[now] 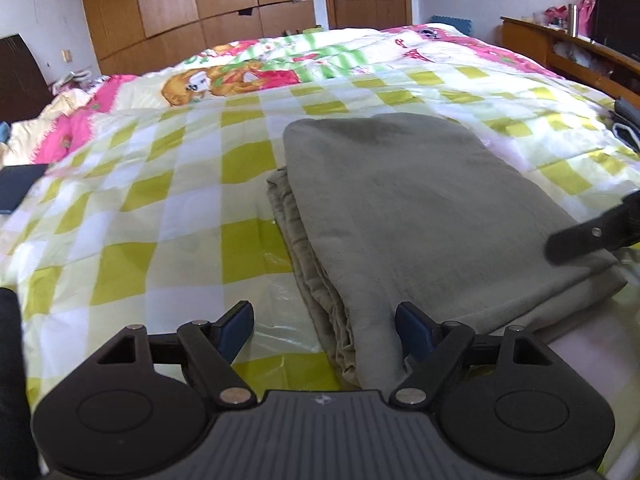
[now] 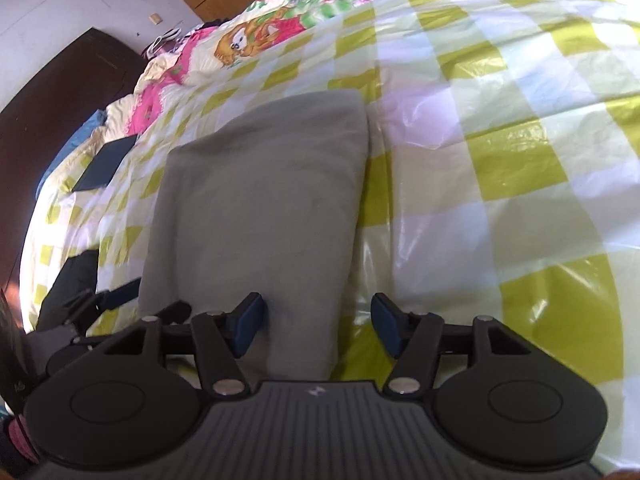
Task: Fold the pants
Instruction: 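Lower the pants stack onto the quilt and open both tools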
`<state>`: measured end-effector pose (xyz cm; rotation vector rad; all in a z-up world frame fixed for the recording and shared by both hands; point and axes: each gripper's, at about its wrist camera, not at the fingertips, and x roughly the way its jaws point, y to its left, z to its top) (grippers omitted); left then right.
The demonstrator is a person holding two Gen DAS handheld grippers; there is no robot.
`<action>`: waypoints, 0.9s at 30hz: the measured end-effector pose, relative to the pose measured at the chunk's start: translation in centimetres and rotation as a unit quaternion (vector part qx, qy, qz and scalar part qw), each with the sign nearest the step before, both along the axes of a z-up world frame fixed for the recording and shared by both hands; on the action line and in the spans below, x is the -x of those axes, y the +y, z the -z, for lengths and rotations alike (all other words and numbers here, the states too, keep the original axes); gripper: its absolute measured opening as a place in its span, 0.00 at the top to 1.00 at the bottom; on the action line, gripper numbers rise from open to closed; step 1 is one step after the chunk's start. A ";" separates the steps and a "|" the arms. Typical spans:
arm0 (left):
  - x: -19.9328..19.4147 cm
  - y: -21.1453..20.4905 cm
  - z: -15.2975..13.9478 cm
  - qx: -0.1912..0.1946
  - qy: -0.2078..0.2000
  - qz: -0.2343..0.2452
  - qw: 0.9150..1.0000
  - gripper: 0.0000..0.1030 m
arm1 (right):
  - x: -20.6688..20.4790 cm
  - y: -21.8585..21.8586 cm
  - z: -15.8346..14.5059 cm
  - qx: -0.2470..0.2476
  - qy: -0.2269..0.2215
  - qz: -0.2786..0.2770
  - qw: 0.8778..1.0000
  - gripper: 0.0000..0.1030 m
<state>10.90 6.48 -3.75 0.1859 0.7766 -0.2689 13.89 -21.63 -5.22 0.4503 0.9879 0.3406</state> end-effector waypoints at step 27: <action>-1.6 -2.9 -0.8 0.025 0.005 -0.049 0.998 0.18 | 2.0 -1.2 -2.7 0.151 -0.076 -0.003 0.986 0.44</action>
